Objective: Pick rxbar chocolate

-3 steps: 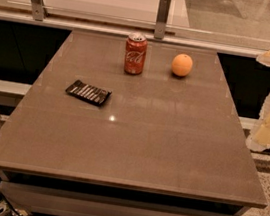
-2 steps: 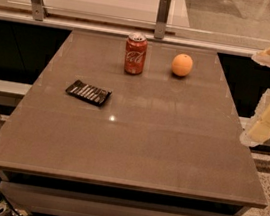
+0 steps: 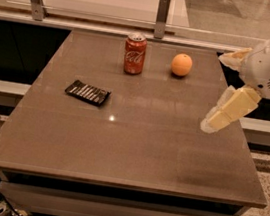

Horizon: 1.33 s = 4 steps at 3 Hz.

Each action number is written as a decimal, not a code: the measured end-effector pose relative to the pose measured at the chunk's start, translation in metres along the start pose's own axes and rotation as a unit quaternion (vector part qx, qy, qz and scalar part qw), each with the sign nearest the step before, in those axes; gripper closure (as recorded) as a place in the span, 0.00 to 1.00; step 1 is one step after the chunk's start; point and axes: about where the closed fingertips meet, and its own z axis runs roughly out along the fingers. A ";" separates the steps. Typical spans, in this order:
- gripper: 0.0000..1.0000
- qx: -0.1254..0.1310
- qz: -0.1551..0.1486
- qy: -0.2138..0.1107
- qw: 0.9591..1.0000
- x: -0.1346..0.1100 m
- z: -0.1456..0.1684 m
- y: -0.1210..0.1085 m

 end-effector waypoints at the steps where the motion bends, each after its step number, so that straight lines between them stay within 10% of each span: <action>1: 0.00 0.000 0.022 -0.059 0.998 -0.012 0.042 -0.009; 4: 0.00 0.018 0.057 -0.189 0.980 -0.048 0.130 -0.016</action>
Offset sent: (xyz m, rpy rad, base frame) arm 0.0832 0.0681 -0.0735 0.3780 -0.0761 -0.0612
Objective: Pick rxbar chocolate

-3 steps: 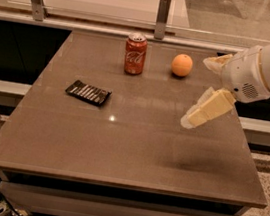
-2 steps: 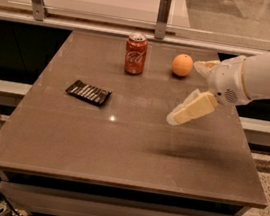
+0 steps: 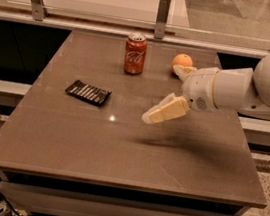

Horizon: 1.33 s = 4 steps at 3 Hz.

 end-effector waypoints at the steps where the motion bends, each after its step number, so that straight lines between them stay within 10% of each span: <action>1: 0.00 -0.006 -0.003 -0.025 1.000 -0.014 0.024 0.017; 2: 0.00 -0.041 -0.007 -0.010 0.999 -0.040 0.085 0.031; 4: 0.00 -0.048 -0.001 0.004 0.999 -0.034 0.098 0.032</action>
Offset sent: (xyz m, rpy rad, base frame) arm 0.0091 0.1036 -0.0226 0.0225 0.0300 0.0728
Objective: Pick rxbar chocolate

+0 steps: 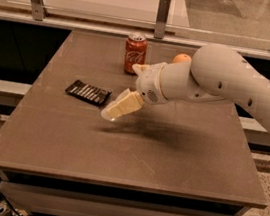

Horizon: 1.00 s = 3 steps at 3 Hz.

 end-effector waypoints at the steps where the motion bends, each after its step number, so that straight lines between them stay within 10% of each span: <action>1: 0.00 -0.009 0.010 -0.005 1.000 0.003 0.019 0.002; 3: 0.00 -0.037 0.016 -0.035 0.999 -0.012 0.060 0.016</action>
Offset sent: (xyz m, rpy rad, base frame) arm 0.0128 0.0589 -0.0283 0.0633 0.0501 0.0570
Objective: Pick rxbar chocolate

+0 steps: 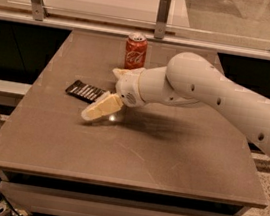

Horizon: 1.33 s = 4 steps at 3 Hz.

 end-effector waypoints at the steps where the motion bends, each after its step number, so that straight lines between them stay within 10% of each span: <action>1: 0.00 -0.013 0.009 -0.014 1.000 0.000 0.018 0.007; 2: 0.00 -0.017 0.016 -0.020 1.000 0.002 0.030 0.011; 4: 0.41 -0.020 0.013 -0.020 1.000 0.000 0.032 0.014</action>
Offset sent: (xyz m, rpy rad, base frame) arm -0.0005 0.0336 -0.0265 0.0683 0.0457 0.0100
